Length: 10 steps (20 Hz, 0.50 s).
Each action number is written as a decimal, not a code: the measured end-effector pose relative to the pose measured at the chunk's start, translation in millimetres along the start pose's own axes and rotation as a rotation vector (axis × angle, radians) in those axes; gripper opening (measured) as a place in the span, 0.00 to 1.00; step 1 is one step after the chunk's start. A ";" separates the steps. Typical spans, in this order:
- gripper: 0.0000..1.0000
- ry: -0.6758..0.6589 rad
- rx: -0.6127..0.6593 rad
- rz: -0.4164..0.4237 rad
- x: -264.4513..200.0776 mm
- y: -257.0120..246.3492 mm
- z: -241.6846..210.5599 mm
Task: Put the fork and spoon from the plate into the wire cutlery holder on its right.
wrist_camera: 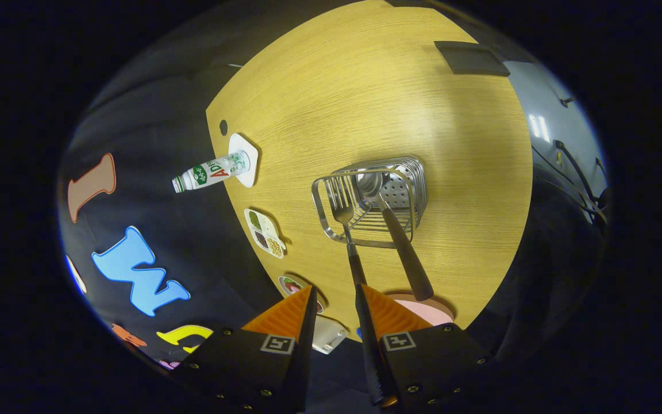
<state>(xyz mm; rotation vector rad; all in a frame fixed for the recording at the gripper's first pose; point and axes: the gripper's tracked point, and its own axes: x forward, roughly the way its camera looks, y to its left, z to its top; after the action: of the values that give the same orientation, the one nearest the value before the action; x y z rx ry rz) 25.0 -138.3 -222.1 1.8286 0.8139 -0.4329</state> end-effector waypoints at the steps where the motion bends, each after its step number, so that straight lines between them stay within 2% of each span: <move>1: 0.41 -0.005 -0.002 -0.001 -1.2 -0.3 0.8; 6: 0.41 -0.036 -0.045 0.007 -9.1 7.2 3.8; 10: 0.41 -0.098 -0.183 0.003 -12.1 16.0 9.0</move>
<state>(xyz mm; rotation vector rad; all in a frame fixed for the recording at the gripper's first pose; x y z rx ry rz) 28.5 -154.2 -207.3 1.6269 0.7583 -0.4292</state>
